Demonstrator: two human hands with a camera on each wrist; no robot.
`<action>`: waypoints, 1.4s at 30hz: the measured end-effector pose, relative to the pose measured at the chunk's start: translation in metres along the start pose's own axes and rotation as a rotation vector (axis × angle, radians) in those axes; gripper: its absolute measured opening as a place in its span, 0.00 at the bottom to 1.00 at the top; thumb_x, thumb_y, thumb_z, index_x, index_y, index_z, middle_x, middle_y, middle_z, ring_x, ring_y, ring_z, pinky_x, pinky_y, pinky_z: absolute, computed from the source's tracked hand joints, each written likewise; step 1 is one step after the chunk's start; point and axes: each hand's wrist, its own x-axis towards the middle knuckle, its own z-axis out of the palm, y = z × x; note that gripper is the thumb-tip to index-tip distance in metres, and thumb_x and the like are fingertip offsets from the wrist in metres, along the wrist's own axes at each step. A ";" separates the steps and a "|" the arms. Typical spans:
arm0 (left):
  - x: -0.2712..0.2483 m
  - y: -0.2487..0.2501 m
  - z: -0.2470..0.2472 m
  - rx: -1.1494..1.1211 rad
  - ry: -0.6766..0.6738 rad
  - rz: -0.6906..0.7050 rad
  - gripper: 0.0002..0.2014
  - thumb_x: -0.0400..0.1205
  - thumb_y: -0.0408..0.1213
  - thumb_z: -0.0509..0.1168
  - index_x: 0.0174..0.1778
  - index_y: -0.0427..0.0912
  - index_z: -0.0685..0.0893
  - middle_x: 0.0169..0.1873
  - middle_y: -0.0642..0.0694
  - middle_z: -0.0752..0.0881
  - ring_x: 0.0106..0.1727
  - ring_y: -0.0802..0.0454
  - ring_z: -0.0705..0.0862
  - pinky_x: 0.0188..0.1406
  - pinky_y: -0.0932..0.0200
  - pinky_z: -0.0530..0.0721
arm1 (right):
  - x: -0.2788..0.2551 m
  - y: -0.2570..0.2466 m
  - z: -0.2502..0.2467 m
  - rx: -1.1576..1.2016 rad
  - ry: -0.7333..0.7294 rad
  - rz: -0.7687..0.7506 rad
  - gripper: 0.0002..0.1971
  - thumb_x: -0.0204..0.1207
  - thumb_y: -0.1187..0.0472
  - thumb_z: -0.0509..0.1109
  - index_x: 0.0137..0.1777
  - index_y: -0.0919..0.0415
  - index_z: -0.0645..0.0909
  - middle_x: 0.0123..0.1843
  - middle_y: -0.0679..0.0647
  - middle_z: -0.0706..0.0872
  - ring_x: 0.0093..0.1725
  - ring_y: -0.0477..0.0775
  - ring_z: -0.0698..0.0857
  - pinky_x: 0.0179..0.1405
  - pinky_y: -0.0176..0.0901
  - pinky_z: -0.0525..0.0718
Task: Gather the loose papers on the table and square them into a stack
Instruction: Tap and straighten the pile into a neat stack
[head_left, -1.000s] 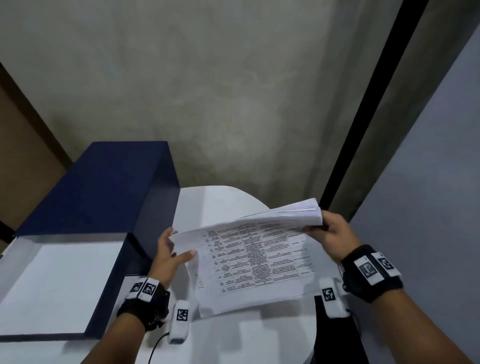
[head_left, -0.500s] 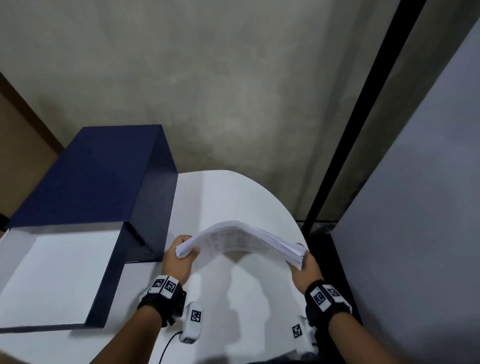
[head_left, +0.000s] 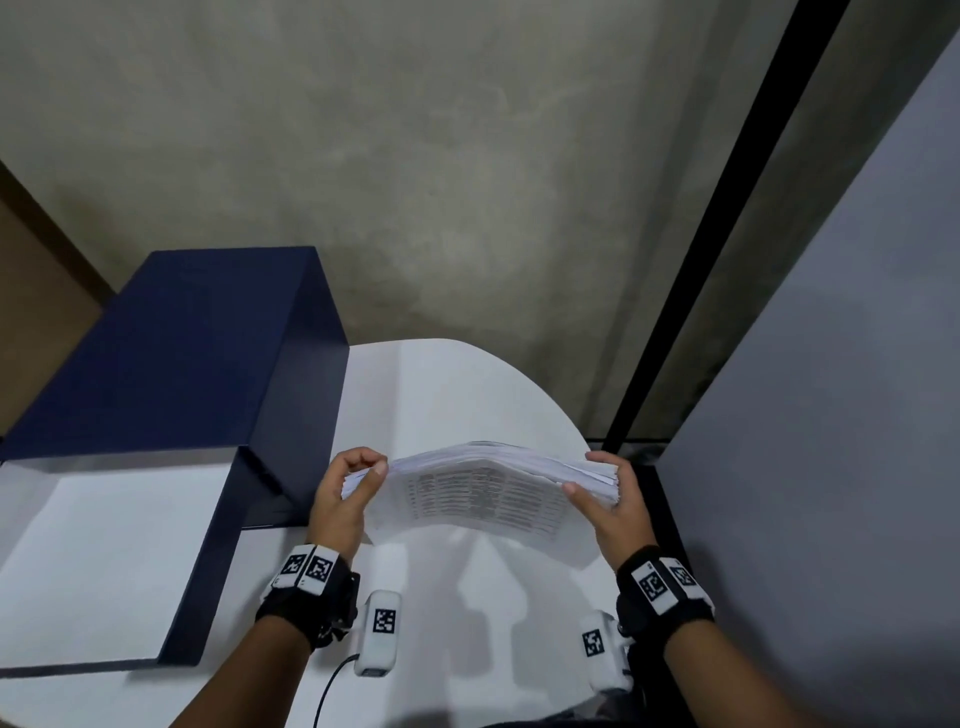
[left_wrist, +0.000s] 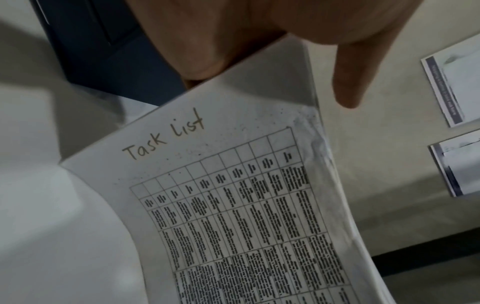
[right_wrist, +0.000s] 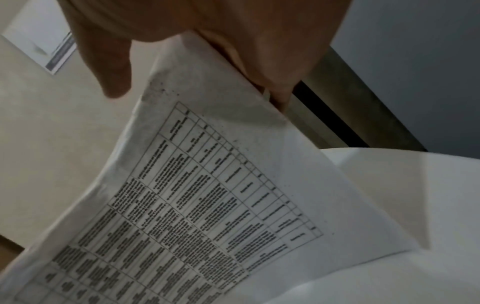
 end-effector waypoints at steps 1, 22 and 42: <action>0.002 0.000 0.001 0.020 0.026 -0.020 0.09 0.77 0.43 0.70 0.47 0.42 0.82 0.47 0.51 0.85 0.45 0.53 0.82 0.41 0.59 0.79 | 0.000 -0.003 0.004 0.023 0.039 -0.002 0.15 0.73 0.58 0.77 0.57 0.48 0.79 0.55 0.49 0.86 0.54 0.47 0.86 0.50 0.38 0.81; 0.007 0.004 -0.003 0.060 0.066 -0.064 0.12 0.71 0.49 0.70 0.45 0.45 0.84 0.44 0.57 0.85 0.46 0.50 0.81 0.47 0.44 0.77 | 0.007 -0.018 0.012 -0.011 0.171 -0.013 0.03 0.77 0.62 0.72 0.45 0.53 0.81 0.45 0.48 0.86 0.39 0.35 0.83 0.42 0.36 0.78; 0.013 0.037 0.013 0.607 -0.043 0.286 0.09 0.78 0.32 0.71 0.44 0.51 0.80 0.33 0.56 0.84 0.34 0.61 0.82 0.32 0.76 0.76 | 0.012 -0.065 0.022 -0.736 0.065 -0.555 0.23 0.73 0.49 0.66 0.69 0.54 0.73 0.69 0.51 0.78 0.73 0.53 0.73 0.76 0.58 0.69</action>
